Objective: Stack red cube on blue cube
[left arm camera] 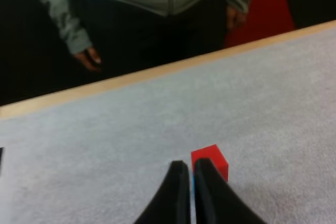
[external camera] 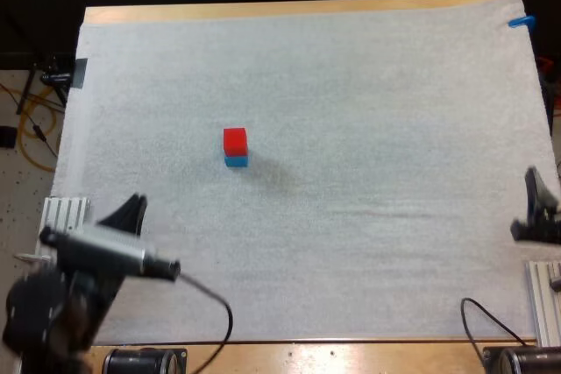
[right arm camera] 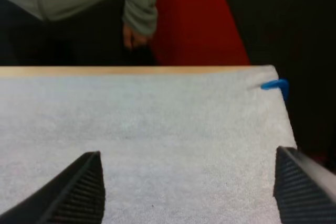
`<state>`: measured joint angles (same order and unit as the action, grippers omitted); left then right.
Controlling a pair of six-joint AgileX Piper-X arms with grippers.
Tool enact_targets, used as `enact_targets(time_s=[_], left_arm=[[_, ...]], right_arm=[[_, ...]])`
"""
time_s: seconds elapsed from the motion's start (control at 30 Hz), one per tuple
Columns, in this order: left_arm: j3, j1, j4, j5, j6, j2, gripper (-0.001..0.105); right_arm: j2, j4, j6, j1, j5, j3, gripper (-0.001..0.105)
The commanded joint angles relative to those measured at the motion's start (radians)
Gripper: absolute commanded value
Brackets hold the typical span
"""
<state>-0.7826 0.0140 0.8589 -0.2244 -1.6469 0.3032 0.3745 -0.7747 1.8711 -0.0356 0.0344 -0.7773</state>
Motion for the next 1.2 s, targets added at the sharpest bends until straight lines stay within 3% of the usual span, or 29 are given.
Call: enact_targets(time_s=[0.0, 0.43, 0.63, 1.17], left_arm=[[-0.006, 0.003, 0.027, 0.018, -0.001, -0.053, 0.000], [0.003, 0.003, 0.241, 0.058, -0.001, -0.418, 0.000], [0.018, -0.003, 0.368, 0.122, -0.001, -0.455, 0.000], [0.246, -0.003, 0.205, 0.145, -0.025, -0.456, 0.000]], right_arm=[[-0.053, -0.009, 0.011, 0.001, 0.007, 0.022, 0.066], [-0.437, -0.049, 0.002, 0.001, 0.012, 0.162, 0.066], [-0.428, -0.115, -0.011, 0.001, 0.034, 0.175, 0.066], [-0.426, -0.168, 0.018, 0.001, 0.082, 0.291, 0.066]])
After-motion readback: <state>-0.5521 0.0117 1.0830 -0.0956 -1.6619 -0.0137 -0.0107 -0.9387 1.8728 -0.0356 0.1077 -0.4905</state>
